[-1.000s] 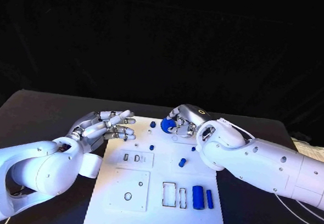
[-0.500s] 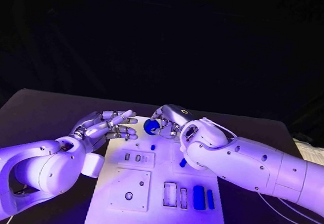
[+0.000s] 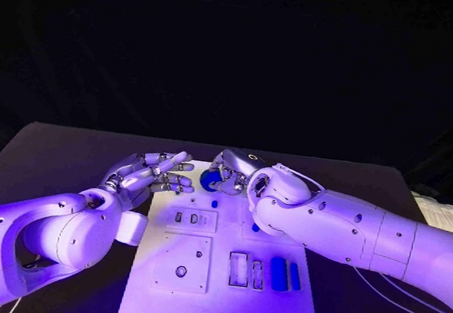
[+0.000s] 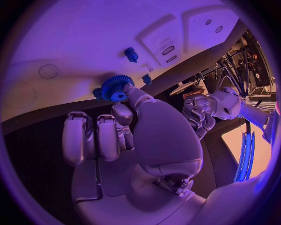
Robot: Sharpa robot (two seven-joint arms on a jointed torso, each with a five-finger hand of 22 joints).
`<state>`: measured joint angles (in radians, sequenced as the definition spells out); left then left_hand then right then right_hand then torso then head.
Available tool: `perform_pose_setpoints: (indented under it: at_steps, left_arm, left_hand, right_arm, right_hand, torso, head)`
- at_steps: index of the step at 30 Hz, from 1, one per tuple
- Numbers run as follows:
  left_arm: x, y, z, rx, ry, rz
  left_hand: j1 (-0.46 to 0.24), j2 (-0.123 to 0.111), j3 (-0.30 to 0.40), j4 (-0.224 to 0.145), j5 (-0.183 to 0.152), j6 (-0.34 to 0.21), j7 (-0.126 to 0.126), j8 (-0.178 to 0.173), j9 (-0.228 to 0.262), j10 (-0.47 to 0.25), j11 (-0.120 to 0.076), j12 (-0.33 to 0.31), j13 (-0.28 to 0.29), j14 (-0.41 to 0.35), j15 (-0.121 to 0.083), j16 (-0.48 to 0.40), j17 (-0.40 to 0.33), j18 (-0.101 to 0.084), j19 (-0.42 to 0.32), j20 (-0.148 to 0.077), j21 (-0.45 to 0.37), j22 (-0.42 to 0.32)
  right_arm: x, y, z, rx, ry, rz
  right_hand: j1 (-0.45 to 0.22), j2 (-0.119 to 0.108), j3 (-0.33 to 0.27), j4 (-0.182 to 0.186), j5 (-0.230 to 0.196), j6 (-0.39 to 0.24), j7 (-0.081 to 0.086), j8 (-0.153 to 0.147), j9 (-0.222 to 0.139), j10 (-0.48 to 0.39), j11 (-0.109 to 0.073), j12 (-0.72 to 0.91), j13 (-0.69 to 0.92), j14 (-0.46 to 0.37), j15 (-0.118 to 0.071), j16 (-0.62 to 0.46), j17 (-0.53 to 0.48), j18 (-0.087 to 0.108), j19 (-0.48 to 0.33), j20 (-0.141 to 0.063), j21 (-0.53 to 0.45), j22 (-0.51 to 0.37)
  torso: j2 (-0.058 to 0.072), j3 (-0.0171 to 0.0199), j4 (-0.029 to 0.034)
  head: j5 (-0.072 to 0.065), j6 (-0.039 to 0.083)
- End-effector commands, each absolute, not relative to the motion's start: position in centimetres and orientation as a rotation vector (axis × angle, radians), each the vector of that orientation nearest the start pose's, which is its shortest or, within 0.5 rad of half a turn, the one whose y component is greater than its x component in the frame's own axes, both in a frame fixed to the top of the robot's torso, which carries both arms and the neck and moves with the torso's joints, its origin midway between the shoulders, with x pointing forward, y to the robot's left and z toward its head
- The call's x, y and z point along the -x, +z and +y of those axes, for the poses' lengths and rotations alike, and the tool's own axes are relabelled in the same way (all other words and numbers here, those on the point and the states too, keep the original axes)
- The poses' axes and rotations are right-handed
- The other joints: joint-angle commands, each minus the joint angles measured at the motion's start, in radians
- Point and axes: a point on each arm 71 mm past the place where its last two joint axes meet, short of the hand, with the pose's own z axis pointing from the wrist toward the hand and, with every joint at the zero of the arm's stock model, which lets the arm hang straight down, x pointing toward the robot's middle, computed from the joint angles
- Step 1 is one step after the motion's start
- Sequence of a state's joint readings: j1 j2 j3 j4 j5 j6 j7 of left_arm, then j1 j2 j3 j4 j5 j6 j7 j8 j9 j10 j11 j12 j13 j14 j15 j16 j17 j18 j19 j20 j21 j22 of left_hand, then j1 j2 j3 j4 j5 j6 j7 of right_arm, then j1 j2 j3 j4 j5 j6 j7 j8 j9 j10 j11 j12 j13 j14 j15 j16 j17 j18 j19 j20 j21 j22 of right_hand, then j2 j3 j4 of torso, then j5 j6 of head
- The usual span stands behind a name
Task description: Assemble the parts on the task board
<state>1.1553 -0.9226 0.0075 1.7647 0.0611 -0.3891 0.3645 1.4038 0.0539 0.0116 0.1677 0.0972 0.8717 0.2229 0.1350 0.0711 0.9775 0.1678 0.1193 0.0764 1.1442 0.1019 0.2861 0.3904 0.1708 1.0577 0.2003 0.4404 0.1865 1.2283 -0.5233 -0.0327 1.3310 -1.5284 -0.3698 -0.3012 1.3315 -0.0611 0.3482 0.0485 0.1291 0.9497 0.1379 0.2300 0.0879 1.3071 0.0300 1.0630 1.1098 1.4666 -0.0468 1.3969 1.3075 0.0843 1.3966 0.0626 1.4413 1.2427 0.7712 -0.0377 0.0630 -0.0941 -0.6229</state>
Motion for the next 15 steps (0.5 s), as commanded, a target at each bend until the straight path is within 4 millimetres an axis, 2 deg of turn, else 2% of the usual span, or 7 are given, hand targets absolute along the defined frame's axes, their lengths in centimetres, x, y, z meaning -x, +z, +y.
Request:
perform_pose_setpoints:
  at_steps: [1, 5, 9, 11, 15]
  left_arm:
    - [-44.11, -16.41, 18.04, 1.210, -1.665, 1.454]
    - [-44.11, -16.41, 18.01, 1.210, -1.666, 1.454]
    - [-44.11, -16.42, 17.99, 1.210, -1.666, 1.455]
    - [-44.11, -16.42, 17.99, 1.210, -1.666, 1.456]
    - [-44.11, -16.42, 17.99, 1.210, -1.666, 1.456]
  left_hand:
    - [0.006, 0.004, 0.000, -0.007, 0.006, -0.003, 0.009, -0.006, 0.000, -0.004, 0.003, -0.004, -0.001, -0.008, -0.001, -0.004, 0.001, 0.010, -0.008, -0.001, 0.006, 0.002]
    - [0.006, 0.004, 0.000, -0.007, 0.006, -0.003, 0.009, -0.006, 0.000, -0.004, 0.003, -0.004, -0.001, -0.008, -0.001, -0.004, 0.001, 0.010, -0.008, -0.001, 0.006, 0.002]
    - [0.006, 0.004, 0.000, -0.007, 0.006, -0.003, 0.009, -0.006, 0.000, -0.004, 0.003, -0.004, -0.001, -0.008, -0.001, -0.004, 0.001, 0.010, -0.008, -0.001, 0.006, 0.002]
    - [0.006, 0.004, 0.000, -0.007, 0.006, -0.003, 0.009, -0.006, 0.000, -0.004, 0.003, -0.004, -0.001, -0.008, -0.001, -0.004, 0.001, 0.010, -0.008, -0.001, 0.006, 0.002]
    - [0.006, 0.004, 0.000, -0.007, 0.006, -0.003, 0.009, -0.006, 0.000, -0.004, 0.003, -0.004, -0.001, -0.008, -0.001, -0.004, 0.001, 0.010, -0.008, -0.001, 0.006, 0.002]
  right_arm:
    - [-52.00, -17.53, -9.70, 0.151, 0.543, 1.606]
    - [-52.05, -17.62, -9.60, 0.154, 0.536, 1.610]
    - [-52.15, -17.75, -9.50, 0.152, 0.531, 1.612]
    - [-52.21, -17.81, -9.52, 0.150, 0.527, 1.614]
    - [-52.32, -17.96, -9.54, 0.152, 0.525, 1.626]
  right_hand:
    - [-0.010, 0.001, 0.000, 0.007, 0.002, 0.046, -0.021, 0.018, 0.059, -0.008, 0.000, -0.007, -0.003, 0.055, 0.004, -0.005, 0.020, -0.015, -0.006, 0.003, -0.001, -0.002]
    - [-0.015, -0.004, 0.000, 0.008, -0.001, 0.043, -0.019, 0.013, 0.058, -0.013, 0.001, -0.015, -0.008, 0.054, 0.005, -0.008, 0.016, -0.014, -0.008, 0.004, -0.003, -0.006]
    - [-0.026, -0.018, -0.003, 0.010, -0.002, 0.027, -0.012, -0.003, 0.053, -0.033, 0.007, -0.050, -0.035, 0.051, 0.009, -0.018, 0.006, -0.012, -0.015, 0.007, -0.009, -0.018]
    - [-0.033, -0.026, -0.006, 0.013, 0.000, 0.010, -0.006, -0.017, 0.048, -0.053, 0.012, -0.084, -0.063, 0.050, 0.013, -0.022, 0.002, -0.010, -0.020, 0.010, -0.013, -0.026]
    - [-0.042, -0.044, -0.014, 0.016, 0.005, -0.055, 0.013, -0.066, 0.032, -0.083, 0.028, -0.130, -0.100, 0.048, 0.027, -0.028, -0.002, -0.007, -0.030, 0.021, -0.023, -0.043]
  torso:
    - [0.000, 0.0000, -0.0007]
    - [0.000, 0.0001, -0.0010]
    - [0.000, 0.0006, -0.0011]
    - [0.000, 0.0004, -0.0003]
    - [-0.001, -0.0004, 0.0001]
  head:
    - [-0.001, -0.001]
    - [-0.001, -0.001]
    - [-0.001, -0.001]
    - [-0.002, 0.000]
    - [-0.002, -0.002]
